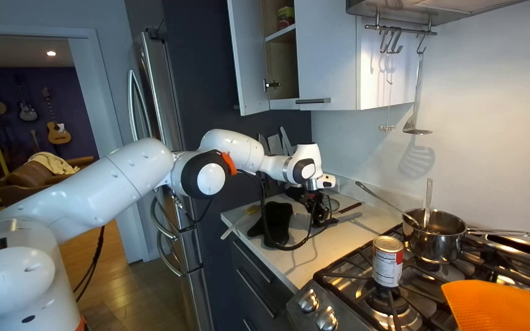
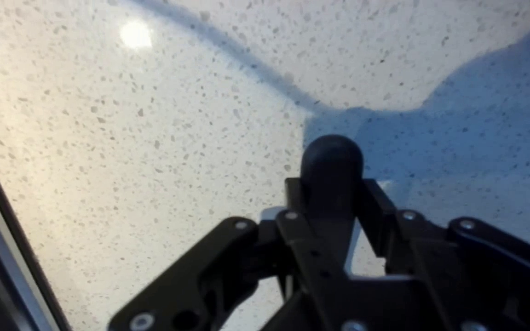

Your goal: Move the straight spatula to the front right side of the counter

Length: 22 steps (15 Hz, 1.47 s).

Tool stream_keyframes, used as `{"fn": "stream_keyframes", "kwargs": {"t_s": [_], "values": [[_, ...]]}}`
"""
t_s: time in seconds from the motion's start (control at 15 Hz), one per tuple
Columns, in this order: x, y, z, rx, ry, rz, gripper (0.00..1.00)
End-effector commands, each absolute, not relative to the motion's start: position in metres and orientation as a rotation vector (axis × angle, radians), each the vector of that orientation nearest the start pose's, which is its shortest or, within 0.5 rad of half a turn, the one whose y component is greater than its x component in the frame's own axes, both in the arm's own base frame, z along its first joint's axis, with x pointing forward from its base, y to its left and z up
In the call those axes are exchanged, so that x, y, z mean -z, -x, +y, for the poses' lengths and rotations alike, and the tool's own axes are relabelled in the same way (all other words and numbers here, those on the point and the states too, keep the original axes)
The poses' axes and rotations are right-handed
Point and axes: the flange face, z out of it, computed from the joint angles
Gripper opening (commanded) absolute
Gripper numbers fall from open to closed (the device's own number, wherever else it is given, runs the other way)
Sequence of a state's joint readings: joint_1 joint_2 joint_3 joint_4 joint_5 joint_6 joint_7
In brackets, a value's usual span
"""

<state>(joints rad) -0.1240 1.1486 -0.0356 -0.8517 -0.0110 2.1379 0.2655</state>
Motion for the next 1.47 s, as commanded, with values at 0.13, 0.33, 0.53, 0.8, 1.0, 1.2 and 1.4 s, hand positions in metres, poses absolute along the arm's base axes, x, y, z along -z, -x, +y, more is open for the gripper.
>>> {"fn": "stream_keyframes", "kwargs": {"t_s": [0.13,0.33,0.53,0.8,1.0,1.2,1.4], "values": [[-0.203,-0.767,-0.12,0.243,3.056,0.75,0.09],[-0.196,-0.751,-0.117,0.263,3.045,0.747,0.09],[-0.196,-0.733,-0.118,0.333,3.043,0.805,0.09],[-0.205,-0.703,-0.116,0.371,3.067,0.817,0.09],[-0.214,-0.672,-0.11,0.305,3.091,0.79,0.09],[-0.228,-0.638,-0.108,0.253,3.113,0.769,0.09],[-0.246,-0.598,-0.113,0.222,3.15,0.782,0.09]]}}
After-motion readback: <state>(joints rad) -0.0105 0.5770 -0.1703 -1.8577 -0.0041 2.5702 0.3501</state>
